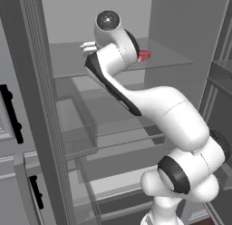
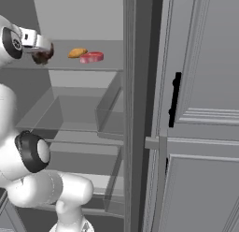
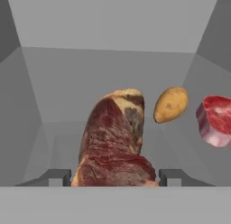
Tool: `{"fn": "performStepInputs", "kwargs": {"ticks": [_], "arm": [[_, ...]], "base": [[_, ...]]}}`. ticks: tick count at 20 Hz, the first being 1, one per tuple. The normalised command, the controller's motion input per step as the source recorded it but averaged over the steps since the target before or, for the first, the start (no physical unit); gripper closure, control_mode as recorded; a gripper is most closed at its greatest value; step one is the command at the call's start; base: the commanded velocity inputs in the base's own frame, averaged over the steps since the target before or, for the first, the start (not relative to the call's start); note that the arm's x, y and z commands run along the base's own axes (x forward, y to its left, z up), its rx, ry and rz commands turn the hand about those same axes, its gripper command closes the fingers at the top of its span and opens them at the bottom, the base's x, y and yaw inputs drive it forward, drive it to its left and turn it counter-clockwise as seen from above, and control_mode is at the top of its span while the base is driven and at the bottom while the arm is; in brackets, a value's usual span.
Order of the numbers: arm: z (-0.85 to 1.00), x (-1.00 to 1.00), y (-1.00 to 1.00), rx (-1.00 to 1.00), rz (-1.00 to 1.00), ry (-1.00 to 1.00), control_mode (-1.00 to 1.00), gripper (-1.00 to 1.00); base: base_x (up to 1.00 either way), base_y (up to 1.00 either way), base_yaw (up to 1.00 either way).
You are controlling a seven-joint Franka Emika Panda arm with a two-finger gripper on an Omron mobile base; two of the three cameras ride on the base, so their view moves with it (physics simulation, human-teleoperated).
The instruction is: Place one potato and one steak in each tupperware on the nearby counter, to pack two identical lunches.
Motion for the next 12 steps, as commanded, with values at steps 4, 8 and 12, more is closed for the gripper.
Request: {"fn": "performStepInputs", "kwargs": {"ticks": [4, 8, 12], "arm": [[0.0, -1.0, -0.29, 0.05, -0.04, 0.1, -1.0, 1.0], [-0.04, -1.0, -0.34, 0.04, -0.04, 0.12, -1.0, 1.0], [-0.21, -1.0, -0.33, 0.02, -0.03, 0.1, -1.0, 1.0]], "base": [[0.0, 0.0, 0.0], [0.0, 0.0, 0.0], [0.0, 0.0, 0.0]]}}
